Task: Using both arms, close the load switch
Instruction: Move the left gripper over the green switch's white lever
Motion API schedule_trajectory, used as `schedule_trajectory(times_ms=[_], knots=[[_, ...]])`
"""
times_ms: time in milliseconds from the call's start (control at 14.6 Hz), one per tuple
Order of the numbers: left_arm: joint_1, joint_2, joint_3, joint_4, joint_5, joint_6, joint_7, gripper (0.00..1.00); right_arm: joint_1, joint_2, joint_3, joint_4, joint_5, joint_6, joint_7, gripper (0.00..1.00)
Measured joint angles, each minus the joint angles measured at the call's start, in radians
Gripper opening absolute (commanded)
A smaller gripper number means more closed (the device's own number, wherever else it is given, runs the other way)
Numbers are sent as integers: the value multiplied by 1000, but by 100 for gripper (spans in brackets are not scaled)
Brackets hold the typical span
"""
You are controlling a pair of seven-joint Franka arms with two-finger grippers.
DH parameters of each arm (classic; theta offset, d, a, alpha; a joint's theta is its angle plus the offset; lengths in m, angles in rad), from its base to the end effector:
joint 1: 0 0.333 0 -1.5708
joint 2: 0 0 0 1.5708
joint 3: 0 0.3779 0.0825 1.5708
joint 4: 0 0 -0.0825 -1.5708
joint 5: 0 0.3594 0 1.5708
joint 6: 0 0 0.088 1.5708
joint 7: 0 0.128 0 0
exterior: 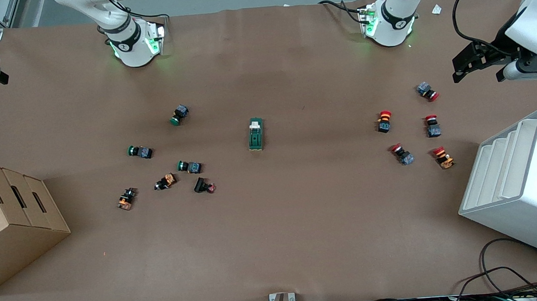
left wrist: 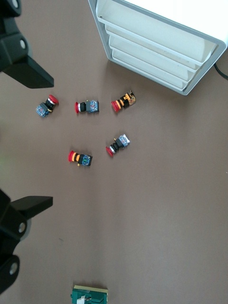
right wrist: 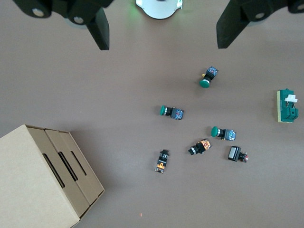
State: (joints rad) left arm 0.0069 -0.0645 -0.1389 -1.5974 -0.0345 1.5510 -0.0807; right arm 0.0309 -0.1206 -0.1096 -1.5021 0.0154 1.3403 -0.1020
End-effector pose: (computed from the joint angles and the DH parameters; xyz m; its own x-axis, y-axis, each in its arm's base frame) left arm 0.4991 -0.0738 0.6848 0.9985 -0.0518 0.0154 -0.0522 -0.9983 0.0269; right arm 0.4552 -0.0386 0.7349 0.9989 0.0282 -0.0387 0.0269 -0.9991 -0.0324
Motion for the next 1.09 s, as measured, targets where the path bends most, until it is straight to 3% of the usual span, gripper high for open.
schedule_trajectory(times_ms=[411, 616, 821, 1095], knots=[[-10, 6, -13, 1, 0, 6, 0, 100, -1, 5, -10, -2, 1, 0, 0, 100], [-25, 58, -111, -2, 13, 111, -12, 100, -1, 39, -11, -5, 1, 1, 0, 100], [-74, 147, -224, -13, 40, 245, -183, 100, -1, 62, -12, -5, -1, 6, -1, 100], [-243, 273, -252, -17, 150, 364, -587, 100, 5, 89, -8, -2, -1, 31, 4, 100]])
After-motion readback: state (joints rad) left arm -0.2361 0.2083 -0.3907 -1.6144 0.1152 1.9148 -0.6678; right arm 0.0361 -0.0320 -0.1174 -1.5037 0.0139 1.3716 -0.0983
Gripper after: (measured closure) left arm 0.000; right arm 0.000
